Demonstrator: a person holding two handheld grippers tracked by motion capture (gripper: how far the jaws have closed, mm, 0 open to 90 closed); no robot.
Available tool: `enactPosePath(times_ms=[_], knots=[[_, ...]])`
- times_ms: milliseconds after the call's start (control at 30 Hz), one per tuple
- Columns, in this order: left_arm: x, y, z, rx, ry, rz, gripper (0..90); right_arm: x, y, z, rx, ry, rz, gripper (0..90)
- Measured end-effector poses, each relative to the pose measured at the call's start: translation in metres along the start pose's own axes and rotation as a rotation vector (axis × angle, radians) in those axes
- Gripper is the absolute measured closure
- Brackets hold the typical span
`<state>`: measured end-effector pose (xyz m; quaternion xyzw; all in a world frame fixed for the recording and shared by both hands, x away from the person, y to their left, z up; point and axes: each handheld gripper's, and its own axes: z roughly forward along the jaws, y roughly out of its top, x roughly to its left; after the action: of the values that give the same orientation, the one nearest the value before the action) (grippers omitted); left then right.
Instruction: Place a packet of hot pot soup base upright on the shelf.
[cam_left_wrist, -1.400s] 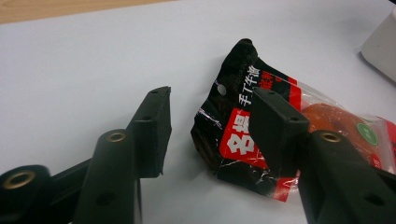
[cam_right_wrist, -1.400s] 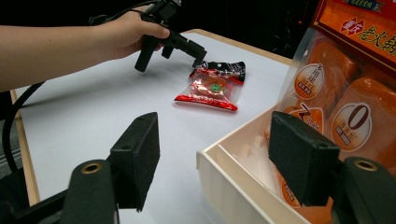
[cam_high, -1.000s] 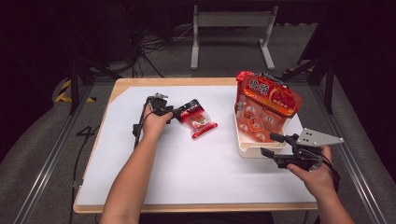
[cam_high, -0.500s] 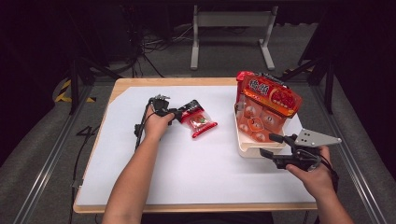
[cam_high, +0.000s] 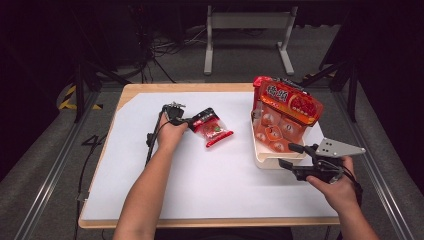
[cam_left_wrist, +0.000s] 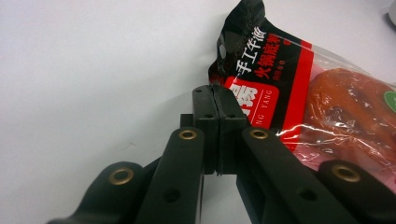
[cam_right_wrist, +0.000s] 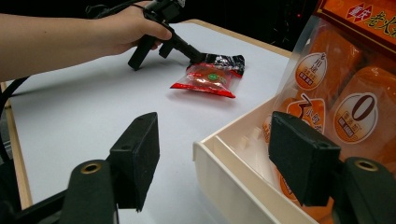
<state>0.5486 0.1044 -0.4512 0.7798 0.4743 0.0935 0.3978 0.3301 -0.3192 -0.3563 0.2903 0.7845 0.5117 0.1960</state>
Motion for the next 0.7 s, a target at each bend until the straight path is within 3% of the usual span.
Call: enactPosePath(times_ms=[133,467,700], knots=[[-0.001,0.0,-0.002,-0.006,0.004,0.01,90.0,-0.001,0.0,-0.001,0.0,-0.003,0.005,34.8],[-0.011,0.007,-0.021,-0.088,-0.002,0.041,90.0,-0.002,0.0,0.0,0.0,-0.009,-0.003,37.1],[-0.018,0.01,-0.035,-0.144,-0.043,0.045,90.0,-0.003,0.001,-0.001,-0.004,-0.009,-0.006,38.6]])
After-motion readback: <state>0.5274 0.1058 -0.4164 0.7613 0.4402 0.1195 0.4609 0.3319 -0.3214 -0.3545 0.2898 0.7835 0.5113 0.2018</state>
